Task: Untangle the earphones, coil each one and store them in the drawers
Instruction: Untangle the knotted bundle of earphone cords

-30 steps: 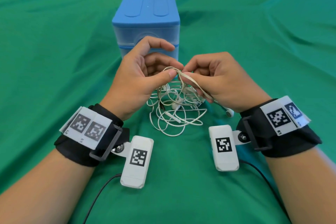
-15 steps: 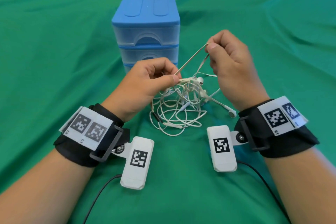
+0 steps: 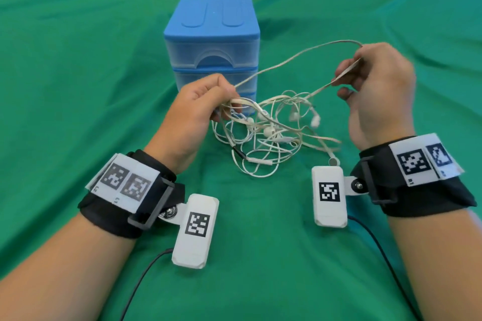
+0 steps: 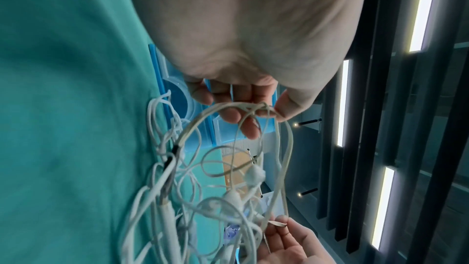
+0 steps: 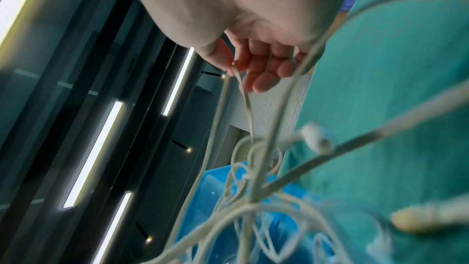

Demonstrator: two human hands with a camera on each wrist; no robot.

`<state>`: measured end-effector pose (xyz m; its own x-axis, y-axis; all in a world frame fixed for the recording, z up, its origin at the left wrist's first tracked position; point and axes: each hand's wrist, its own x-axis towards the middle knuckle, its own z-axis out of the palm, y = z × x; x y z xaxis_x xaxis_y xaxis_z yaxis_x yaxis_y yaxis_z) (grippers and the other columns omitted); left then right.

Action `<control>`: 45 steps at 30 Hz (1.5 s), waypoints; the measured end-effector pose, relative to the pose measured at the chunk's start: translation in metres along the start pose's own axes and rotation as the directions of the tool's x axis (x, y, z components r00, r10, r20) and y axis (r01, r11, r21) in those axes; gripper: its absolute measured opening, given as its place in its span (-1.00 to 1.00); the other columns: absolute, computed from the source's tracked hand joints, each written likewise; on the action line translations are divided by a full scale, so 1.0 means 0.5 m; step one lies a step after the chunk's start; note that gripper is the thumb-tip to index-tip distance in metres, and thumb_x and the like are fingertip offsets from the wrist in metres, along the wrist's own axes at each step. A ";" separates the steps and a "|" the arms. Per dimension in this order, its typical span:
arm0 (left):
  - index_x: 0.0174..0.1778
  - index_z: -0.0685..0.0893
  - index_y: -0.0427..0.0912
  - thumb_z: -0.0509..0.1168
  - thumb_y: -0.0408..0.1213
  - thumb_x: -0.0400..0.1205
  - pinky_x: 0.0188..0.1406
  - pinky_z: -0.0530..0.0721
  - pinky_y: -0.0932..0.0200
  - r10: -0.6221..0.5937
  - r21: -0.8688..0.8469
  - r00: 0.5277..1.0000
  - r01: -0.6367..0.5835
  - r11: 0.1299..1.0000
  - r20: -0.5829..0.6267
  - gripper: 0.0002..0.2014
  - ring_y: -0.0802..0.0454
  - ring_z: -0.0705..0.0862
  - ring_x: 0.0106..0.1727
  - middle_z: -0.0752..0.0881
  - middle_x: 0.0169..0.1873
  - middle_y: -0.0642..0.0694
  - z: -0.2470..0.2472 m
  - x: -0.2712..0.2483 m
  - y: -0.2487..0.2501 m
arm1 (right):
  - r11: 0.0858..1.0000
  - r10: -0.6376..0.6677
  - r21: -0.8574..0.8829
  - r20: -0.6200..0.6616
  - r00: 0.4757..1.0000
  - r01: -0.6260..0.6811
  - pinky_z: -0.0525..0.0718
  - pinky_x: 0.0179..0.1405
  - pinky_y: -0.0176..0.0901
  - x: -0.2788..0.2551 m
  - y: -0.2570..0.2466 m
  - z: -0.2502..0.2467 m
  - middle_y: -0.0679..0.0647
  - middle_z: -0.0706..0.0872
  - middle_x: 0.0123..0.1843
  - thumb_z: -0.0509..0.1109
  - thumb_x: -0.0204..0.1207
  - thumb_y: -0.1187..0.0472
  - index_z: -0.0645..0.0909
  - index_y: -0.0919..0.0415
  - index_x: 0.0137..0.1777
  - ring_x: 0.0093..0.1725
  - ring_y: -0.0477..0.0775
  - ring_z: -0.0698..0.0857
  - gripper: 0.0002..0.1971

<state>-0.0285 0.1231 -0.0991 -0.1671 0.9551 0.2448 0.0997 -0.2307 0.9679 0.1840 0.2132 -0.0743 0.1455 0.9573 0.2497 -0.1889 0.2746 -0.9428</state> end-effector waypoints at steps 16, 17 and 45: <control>-0.27 0.58 -0.15 0.33 -0.35 0.66 -0.26 0.42 0.36 0.153 0.093 0.978 -0.167 0.982 0.138 -0.82 0.25 0.45 -0.36 0.57 -0.46 0.20 0.002 -0.016 0.017 | 0.791 -0.172 -0.284 0.747 0.642 0.542 0.57 -0.30 -0.23 -0.074 -0.024 0.062 0.02 0.82 -0.25 0.50 0.56 0.24 0.81 0.22 -0.01 -0.33 -0.10 0.66 -0.90; -0.28 0.59 -0.14 0.35 -0.34 0.64 -0.26 0.42 0.32 0.144 0.099 0.980 -0.159 0.982 0.136 -0.83 0.21 0.45 -0.35 0.56 -0.44 0.18 -0.001 -0.016 0.016 | 0.784 -0.212 -0.287 0.709 0.672 0.550 0.57 -0.32 -0.13 -0.070 -0.024 0.058 0.02 0.80 -0.28 0.49 0.56 0.21 0.80 0.23 -0.06 -0.35 -0.01 0.65 -0.90; -0.19 0.73 -0.20 0.40 -0.29 0.64 -0.19 0.49 0.24 0.099 0.148 0.994 -0.104 0.983 0.045 -0.88 0.12 0.51 -0.26 0.66 -0.28 -0.16 -0.008 -0.010 0.002 | 0.948 -0.215 -0.119 0.442 0.871 0.294 0.52 -0.54 -0.36 -0.034 -0.009 0.012 0.14 0.72 0.35 0.37 0.48 0.43 0.60 0.17 0.45 -0.29 -0.13 0.64 -0.49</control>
<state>-0.0316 0.1171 -0.0990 -0.1121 0.9351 0.3363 0.2605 -0.2989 0.9180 0.1764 0.1965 -0.0730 -0.2618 0.8146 0.5176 -0.0212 0.5313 -0.8469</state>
